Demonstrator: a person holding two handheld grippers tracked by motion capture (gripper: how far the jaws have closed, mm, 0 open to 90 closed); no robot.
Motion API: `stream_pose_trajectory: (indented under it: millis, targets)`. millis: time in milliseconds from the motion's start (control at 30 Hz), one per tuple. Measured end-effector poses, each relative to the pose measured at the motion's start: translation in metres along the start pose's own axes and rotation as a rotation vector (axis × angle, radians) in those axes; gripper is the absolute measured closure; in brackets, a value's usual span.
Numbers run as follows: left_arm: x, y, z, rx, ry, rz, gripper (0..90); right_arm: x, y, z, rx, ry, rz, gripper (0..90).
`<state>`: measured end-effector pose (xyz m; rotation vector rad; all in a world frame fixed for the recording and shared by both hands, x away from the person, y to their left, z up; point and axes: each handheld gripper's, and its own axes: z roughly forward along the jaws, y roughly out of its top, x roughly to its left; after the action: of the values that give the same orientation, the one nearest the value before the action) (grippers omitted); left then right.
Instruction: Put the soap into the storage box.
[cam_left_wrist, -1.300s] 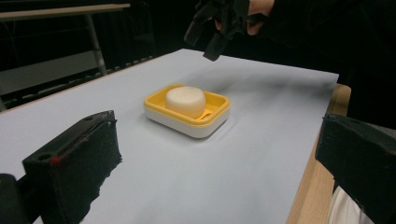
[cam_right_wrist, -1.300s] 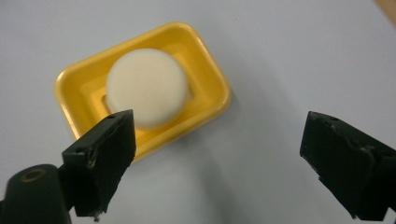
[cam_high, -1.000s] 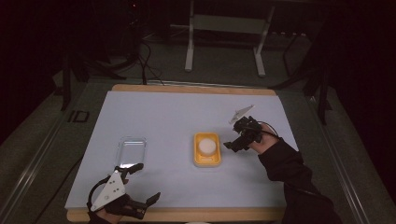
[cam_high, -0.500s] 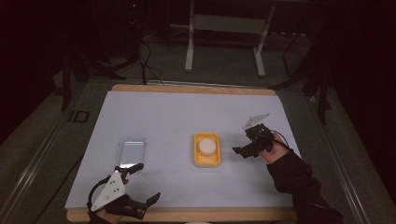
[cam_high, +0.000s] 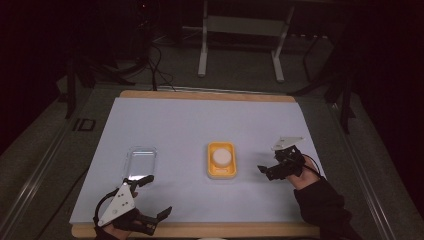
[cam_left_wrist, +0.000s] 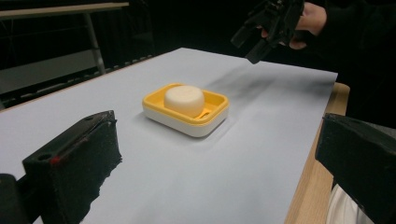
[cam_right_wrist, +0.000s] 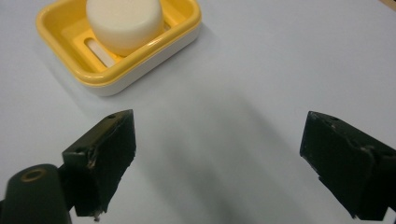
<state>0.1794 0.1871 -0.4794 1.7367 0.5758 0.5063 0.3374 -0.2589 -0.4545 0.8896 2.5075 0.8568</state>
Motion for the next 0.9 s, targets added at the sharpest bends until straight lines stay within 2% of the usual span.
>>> stream_pose_trajectory:
  millis: [67,300,533,700,900]
  targets:
    - [0.0,0.0,0.0,-0.001,0.0,-0.001,0.0,0.002,-0.005,-0.001,-0.008,-0.015,0.016,10.5]
    - [0.0,0.0,0.001,0.004,0.0,-0.001,0.0,0.01,-0.017,-0.007,-0.005,-0.048,0.012,10.5]
    - [0.0,0.0,0.0,0.005,-0.001,0.0,0.0,0.015,-0.028,-0.015,-0.026,-0.047,0.03,10.5]
    - [0.0,0.0,0.0,0.007,-0.001,0.003,0.0,0.021,-0.036,-0.02,-0.039,-0.091,0.03,10.5]
    - [-0.001,0.0,0.0,0.008,-0.002,0.006,0.0,0.023,-0.046,-0.025,-0.058,-0.108,0.063,10.5]
